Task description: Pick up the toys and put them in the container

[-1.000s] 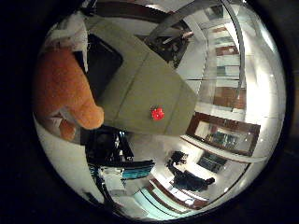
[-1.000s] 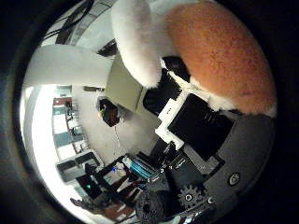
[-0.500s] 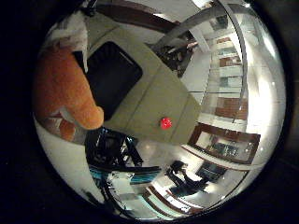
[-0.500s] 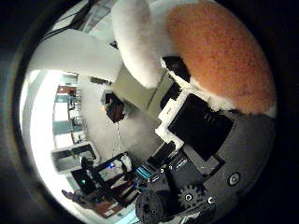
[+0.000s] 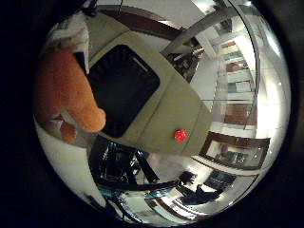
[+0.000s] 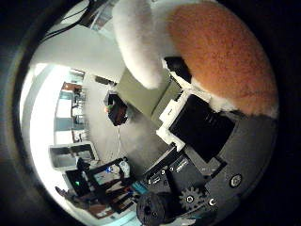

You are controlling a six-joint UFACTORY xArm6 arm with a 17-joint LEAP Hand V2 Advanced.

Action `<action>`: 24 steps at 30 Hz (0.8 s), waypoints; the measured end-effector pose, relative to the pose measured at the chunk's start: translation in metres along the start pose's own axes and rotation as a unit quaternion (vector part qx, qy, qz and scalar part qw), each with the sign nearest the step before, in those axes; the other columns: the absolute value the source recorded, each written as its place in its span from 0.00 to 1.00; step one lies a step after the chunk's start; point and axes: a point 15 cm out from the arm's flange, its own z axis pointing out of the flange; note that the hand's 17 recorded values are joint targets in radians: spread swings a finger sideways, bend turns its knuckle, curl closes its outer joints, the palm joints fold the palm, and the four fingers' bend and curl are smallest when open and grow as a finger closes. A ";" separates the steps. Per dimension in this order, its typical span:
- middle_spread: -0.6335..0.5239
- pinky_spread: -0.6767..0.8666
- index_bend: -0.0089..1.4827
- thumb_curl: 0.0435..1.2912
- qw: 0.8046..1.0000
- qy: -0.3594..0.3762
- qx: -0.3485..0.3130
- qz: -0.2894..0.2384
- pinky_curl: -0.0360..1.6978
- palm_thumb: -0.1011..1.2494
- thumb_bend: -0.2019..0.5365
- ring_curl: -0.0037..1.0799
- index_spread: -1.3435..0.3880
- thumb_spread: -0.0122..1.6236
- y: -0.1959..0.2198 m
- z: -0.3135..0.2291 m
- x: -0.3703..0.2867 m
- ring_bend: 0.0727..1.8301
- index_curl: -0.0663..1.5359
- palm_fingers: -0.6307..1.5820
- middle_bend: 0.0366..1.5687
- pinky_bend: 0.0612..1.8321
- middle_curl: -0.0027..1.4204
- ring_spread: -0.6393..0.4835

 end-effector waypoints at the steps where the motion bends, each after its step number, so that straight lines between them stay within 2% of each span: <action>1: 0.41 0.31 0.74 0.56 1.000 0.000 -0.003 0.000 0.53 0.77 0.24 0.85 0.63 0.64 0.001 0.003 0.001 0.67 0.57 0.78 0.81 0.75 0.59 0.33; 4: 0.41 0.29 0.67 0.49 1.000 0.002 -0.013 0.006 0.50 0.72 0.23 0.80 0.62 0.68 0.004 0.013 0.012 0.65 0.55 0.77 0.77 0.71 0.57 0.34; 7: 0.41 0.25 0.53 0.42 1.000 0.003 -0.015 0.008 0.45 0.66 0.23 0.73 0.60 0.70 0.006 0.014 0.017 0.63 0.53 0.74 0.71 0.66 0.53 0.35; 10: 0.42 0.22 0.40 0.36 1.000 0.004 -0.020 -0.004 0.43 0.60 0.23 0.68 0.60 0.71 0.008 0.014 0.024 0.62 0.51 0.62 0.63 0.60 0.50 0.36; 11: 0.45 0.23 0.34 0.34 1.000 0.004 -0.023 -0.009 0.43 0.58 0.23 0.66 0.60 0.71 0.010 0.014 0.027 0.61 0.49 0.54 0.56 0.59 0.48 0.38; 13: 0.53 0.27 0.32 0.31 0.999 0.003 -0.036 -0.020 0.43 0.56 0.23 0.63 0.60 0.71 0.017 0.015 0.029 0.57 0.47 0.44 0.49 0.56 0.45 0.46; 14: 0.58 0.31 0.30 0.30 0.999 0.002 -0.045 -0.025 0.42 0.53 0.22 0.62 0.61 0.71 0.021 0.016 0.031 0.56 0.46 0.40 0.47 0.53 0.43 0.54; 15: 0.64 0.37 0.28 0.28 0.998 0.001 -0.055 -0.032 0.40 0.52 0.23 0.58 0.61 0.70 0.026 0.017 0.033 0.55 0.43 0.38 0.45 0.50 0.41 0.62; 17: 0.69 0.47 0.25 0.26 0.997 0.000 -0.063 -0.041 0.38 0.50 0.23 0.54 0.61 0.70 0.031 0.018 0.037 0.55 0.40 0.36 0.40 0.46 0.37 0.72; 21: 0.72 0.61 0.21 0.23 0.997 -0.001 -0.066 -0.049 0.33 0.47 0.24 0.47 0.61 0.69 0.033 0.020 0.042 0.52 0.35 0.34 0.33 0.39 0.31 0.80; 24: 0.71 0.65 0.19 0.22 0.996 -0.003 -0.078 -0.047 0.30 0.47 0.24 0.43 0.61 0.68 0.043 0.028 0.044 0.50 0.33 0.35 0.29 0.35 0.29 0.81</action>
